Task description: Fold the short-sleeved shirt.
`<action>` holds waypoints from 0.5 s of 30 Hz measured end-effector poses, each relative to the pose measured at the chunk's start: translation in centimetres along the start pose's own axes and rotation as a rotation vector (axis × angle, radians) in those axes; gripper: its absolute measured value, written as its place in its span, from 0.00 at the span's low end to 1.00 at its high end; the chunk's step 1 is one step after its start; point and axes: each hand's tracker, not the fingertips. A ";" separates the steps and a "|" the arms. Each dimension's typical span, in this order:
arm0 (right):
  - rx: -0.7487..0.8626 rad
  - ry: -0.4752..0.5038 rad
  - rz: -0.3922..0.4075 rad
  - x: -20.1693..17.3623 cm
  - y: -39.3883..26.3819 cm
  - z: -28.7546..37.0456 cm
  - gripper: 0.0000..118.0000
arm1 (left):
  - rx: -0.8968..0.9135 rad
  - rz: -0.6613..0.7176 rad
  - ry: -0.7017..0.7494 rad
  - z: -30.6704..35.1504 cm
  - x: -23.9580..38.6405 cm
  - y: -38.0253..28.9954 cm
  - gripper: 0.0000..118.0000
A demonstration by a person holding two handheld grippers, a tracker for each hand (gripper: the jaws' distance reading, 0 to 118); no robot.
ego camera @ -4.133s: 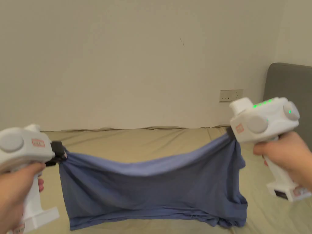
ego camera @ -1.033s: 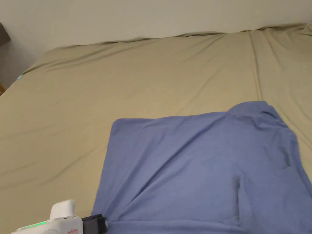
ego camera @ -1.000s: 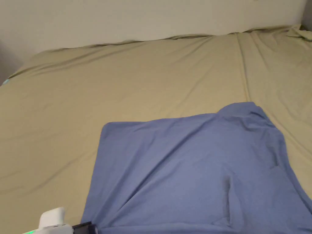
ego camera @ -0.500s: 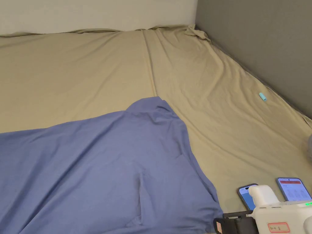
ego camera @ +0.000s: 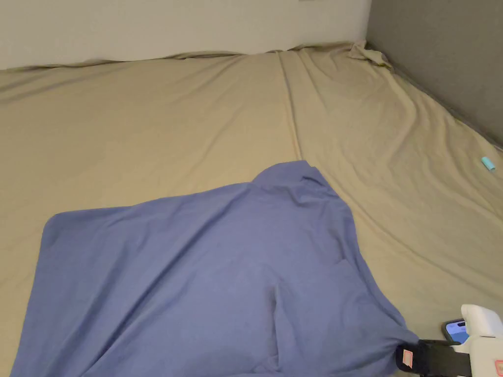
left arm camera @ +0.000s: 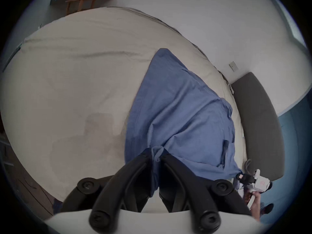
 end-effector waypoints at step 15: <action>0.221 0.140 -0.156 -4.2 12.6 -5.4 0.06 | 0.152 0.177 -0.143 -4.8 2.5 10.9 0.03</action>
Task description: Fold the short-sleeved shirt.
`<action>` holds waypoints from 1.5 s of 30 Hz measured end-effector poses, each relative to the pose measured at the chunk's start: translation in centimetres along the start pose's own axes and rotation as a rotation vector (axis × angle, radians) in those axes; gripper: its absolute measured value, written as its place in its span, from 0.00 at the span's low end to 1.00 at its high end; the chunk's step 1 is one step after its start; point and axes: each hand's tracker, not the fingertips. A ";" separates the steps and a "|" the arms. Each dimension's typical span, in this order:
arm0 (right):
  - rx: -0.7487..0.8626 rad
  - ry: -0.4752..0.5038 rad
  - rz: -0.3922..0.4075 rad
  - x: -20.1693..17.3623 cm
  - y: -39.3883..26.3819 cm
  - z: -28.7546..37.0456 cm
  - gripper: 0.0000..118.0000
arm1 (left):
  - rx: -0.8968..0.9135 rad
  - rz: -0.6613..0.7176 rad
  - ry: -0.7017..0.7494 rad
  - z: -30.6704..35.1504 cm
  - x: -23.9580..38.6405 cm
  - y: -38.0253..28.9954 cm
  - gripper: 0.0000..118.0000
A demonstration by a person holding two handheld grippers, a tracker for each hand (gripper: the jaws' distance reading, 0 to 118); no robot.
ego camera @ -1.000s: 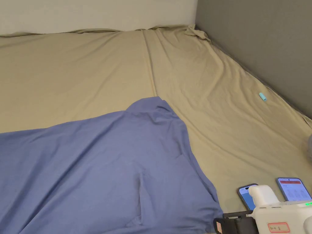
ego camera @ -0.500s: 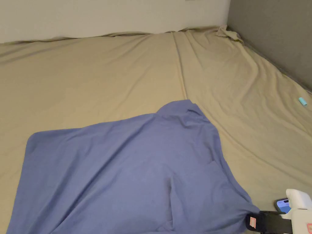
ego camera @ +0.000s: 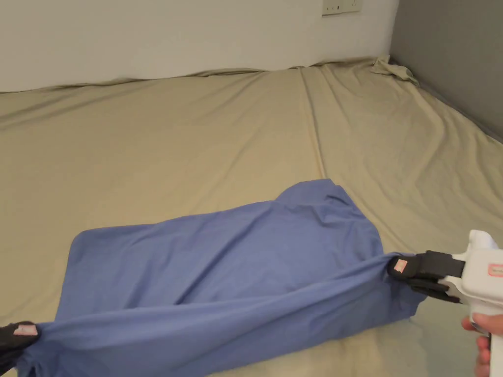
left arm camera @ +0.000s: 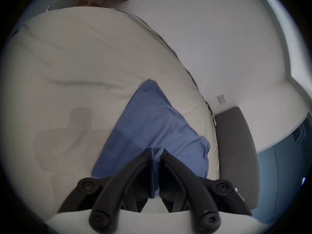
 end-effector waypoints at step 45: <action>-0.046 -0.234 0.700 -3.8 -15.0 2.3 0.02 | 0.000 -0.396 0.449 -5.6 -5.5 -7.8 1.00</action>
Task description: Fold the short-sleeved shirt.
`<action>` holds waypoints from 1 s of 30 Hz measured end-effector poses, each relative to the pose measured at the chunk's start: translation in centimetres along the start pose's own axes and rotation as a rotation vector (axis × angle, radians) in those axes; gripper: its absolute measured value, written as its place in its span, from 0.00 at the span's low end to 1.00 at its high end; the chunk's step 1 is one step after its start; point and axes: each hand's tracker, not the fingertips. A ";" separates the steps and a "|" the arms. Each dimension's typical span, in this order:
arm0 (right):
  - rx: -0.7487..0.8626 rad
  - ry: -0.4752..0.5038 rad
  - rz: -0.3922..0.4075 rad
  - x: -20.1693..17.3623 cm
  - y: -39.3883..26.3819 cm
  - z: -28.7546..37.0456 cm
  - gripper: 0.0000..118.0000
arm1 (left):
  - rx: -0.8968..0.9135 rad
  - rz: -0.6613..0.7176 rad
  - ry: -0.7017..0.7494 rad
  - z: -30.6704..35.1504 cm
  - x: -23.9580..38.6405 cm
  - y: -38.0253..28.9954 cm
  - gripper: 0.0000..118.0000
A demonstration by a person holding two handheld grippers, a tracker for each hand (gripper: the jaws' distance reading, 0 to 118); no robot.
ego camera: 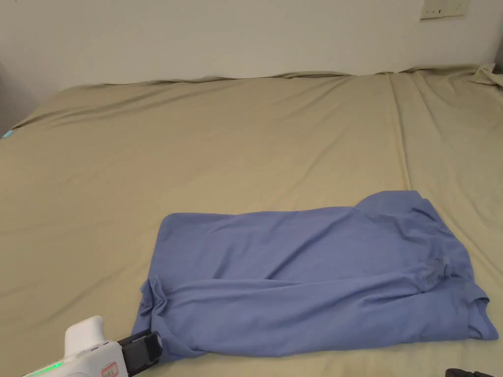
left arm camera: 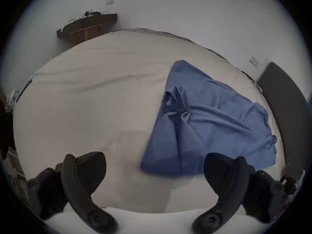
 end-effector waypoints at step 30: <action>-0.113 -0.166 -0.025 8.0 6.6 -10.9 0.11 | -0.046 0.083 -0.280 2.9 0.8 3.9 0.05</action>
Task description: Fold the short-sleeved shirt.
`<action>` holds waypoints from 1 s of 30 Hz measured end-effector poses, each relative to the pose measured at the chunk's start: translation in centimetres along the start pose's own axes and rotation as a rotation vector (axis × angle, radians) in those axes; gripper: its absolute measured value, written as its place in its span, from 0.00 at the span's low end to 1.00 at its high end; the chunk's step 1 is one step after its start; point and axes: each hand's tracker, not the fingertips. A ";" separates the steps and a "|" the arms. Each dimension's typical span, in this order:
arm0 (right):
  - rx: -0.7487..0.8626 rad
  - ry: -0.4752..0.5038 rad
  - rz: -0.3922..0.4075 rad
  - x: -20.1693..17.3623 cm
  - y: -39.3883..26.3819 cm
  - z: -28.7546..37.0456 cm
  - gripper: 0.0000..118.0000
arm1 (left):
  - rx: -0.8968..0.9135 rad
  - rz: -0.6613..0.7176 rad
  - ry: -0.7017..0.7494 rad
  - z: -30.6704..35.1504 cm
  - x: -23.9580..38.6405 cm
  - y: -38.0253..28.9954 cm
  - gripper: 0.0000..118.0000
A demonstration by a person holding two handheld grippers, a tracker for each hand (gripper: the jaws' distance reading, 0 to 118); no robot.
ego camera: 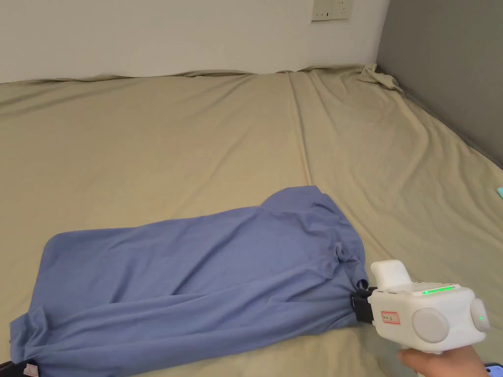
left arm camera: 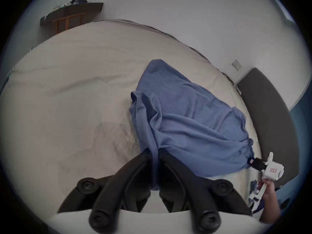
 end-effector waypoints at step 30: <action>-0.322 0.055 0.041 -0.2 -8.8 8.1 0.25 | -0.276 -0.119 0.160 3.8 -5.4 -5.7 0.44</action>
